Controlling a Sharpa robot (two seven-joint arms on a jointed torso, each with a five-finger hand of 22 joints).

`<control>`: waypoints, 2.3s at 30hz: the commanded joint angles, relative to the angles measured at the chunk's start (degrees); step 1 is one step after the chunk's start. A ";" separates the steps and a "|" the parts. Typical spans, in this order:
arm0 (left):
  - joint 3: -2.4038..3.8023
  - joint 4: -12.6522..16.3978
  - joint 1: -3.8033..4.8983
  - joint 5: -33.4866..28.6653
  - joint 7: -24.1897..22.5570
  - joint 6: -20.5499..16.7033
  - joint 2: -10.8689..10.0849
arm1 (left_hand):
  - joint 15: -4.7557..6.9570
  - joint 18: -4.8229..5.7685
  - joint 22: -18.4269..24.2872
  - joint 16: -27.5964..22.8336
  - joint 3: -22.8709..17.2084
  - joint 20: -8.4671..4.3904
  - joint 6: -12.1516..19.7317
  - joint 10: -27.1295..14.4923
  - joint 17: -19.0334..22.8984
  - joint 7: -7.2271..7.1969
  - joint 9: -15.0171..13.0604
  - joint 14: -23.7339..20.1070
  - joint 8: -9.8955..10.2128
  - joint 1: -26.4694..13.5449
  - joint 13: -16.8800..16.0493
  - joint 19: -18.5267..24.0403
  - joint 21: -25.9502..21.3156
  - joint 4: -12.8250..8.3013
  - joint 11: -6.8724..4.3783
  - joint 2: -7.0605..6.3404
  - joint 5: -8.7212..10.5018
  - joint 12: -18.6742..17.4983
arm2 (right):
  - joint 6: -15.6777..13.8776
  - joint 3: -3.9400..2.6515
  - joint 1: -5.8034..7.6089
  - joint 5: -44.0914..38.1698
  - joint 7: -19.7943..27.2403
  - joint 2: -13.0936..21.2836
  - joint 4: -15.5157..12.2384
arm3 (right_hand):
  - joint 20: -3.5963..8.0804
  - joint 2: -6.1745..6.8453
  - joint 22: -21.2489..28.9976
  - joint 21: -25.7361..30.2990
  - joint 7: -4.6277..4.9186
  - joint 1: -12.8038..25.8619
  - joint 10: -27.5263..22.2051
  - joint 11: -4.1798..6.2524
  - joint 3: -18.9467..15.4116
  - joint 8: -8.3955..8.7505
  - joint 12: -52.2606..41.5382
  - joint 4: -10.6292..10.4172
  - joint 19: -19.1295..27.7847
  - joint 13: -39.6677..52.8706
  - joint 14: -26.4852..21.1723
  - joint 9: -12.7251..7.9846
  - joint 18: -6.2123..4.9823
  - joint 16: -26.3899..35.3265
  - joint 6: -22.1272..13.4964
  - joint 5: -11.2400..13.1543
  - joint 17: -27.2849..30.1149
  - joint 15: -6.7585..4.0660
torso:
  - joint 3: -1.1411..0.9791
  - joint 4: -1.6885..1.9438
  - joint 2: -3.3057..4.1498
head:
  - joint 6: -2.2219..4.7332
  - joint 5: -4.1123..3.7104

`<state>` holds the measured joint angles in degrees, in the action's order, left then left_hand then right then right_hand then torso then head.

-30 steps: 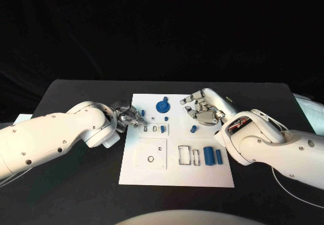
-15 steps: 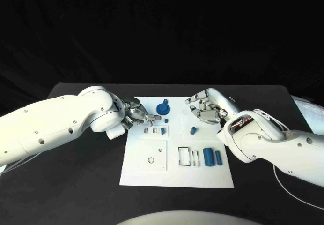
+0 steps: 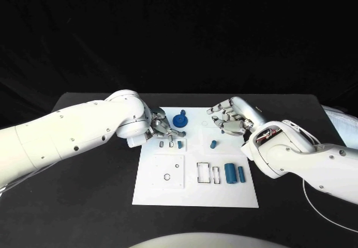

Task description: Assemble the parts on the task board

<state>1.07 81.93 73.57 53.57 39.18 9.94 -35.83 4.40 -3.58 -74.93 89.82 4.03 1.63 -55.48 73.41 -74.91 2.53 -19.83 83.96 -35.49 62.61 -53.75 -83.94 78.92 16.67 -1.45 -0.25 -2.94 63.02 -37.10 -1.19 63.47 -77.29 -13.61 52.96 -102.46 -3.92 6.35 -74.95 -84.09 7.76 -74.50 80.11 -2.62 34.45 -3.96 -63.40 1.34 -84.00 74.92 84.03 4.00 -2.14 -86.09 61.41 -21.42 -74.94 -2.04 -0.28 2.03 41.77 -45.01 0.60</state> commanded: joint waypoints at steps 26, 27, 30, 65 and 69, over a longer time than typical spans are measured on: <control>-0.55 -4.46 0.17 3.78 2.79 6.35 5.39 | 0.74 1.12 -7.95 0.18 1.54 -0.51 -0.20 0.97 -15.09 -0.29 -0.93 6.04 -1.33 1.61 -1.37 -2.39 1.35 -0.34 -0.30 1.49 0.16 1.63 | 0.60 -0.02 0.10 0.49 0.72 -0.31 0.08 | -0.18 0.01 -4.35 0.20 -0.10 0.59 -0.16 0.28 -0.38 -0.09 0.31 0.06 -0.78 -0.11 4.77 0.06 -0.37 0.17 0.43 -0.02 -9.75 0.12 | 0.05 -0.12 0.21 | -0.49 -0.18; -0.55 -4.49 0.17 3.79 2.80 6.42 5.44 | 0.74 1.13 -7.98 0.18 1.59 -0.52 -0.19 1.00 -15.09 -0.30 -0.99 6.04 -1.40 1.85 -1.42 -2.40 1.38 -0.38 -0.31 1.57 0.15 1.69 | 0.60 -0.02 0.10 0.49 0.72 -0.32 0.08 | -0.18 0.01 -4.35 0.20 -0.10 0.59 -0.16 0.28 -0.38 -0.09 0.31 0.06 -0.78 -0.11 4.77 0.06 -0.37 0.17 0.43 -0.02 -9.75 0.12 | 0.05 -0.11 0.21 | -0.49 -0.19; -0.56 -4.59 0.16 3.81 2.82 6.61 5.64 | 0.76 1.14 -8.06 0.18 1.75 -0.53 -0.12 1.06 -15.09 -0.34 -1.21 6.04 -1.64 2.73 -1.55 -2.43 1.44 -0.51 -0.34 1.87 0.11 1.83 | 0.62 -0.02 0.10 0.49 0.73 -0.35 0.07 | -0.18 0.01 -4.35 0.20 -0.10 0.59 -0.16 0.28 -0.38 -0.09 0.31 0.06 -0.78 -0.11 4.77 0.06 -0.37 0.17 0.43 -0.02 -9.75 0.12 | 0.05 -0.11 0.20 | -0.52 -0.18; -0.60 -4.56 0.13 4.39 3.15 8.16 6.31 | 0.81 1.25 -8.53 0.18 1.66 -0.53 0.00 1.71 -15.09 -0.54 -2.35 6.04 -3.00 7.45 -2.61 -2.63 1.84 -1.89 -0.50 2.94 -0.45 2.84 | 1.12 -0.02 0.10 0.49 0.74 -0.44 -0.18 | -0.16 -0.02 -4.36 0.20 -0.11 0.57 -0.15 0.30 -0.42 -0.08 0.27 0.10 -0.78 -0.09 4.76 0.06 -0.36 0.21 0.44 -0.14 -9.70 0.11 | 0.04 -0.15 0.19 | -0.93 -0.23; -0.61 -4.63 0.13 4.47 3.19 8.27 6.38 | 0.90 1.23 -8.56 0.18 0.59 -0.59 0.28 1.71 -15.09 -0.71 -2.61 6.04 -3.22 10.28 -2.59 -2.61 1.77 -3.46 -0.64 3.36 -0.50 2.82 | 1.14 -0.02 0.10 0.49 0.76 -0.44 -0.23 | -0.16 -0.02 -4.36 0.20 -0.11 0.57 -0.15 0.30 -0.42 -0.08 0.27 0.10 -0.78 -0.09 4.76 0.06 -0.36 0.21 0.44 -0.14 -9.70 0.11 | 0.05 -0.13 0.20 | -0.94 -0.24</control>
<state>0.45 77.31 73.60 57.80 39.96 17.04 -29.64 4.80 -2.69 -74.91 89.82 4.65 1.44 -55.37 74.84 -74.93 2.00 -22.39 83.97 -38.51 72.43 -56.29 -84.14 80.55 13.64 -2.05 3.07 -3.16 65.69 -36.66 -1.19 63.58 -76.52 -13.32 52.58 -102.56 -3.92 6.35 -74.91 -84.09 7.76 -74.50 80.11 -2.62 34.31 -3.96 -63.40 1.50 -84.00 74.86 84.03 4.00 -2.14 -86.09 61.41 -21.42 -74.95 -2.04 -0.24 1.89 41.96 -45.93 0.36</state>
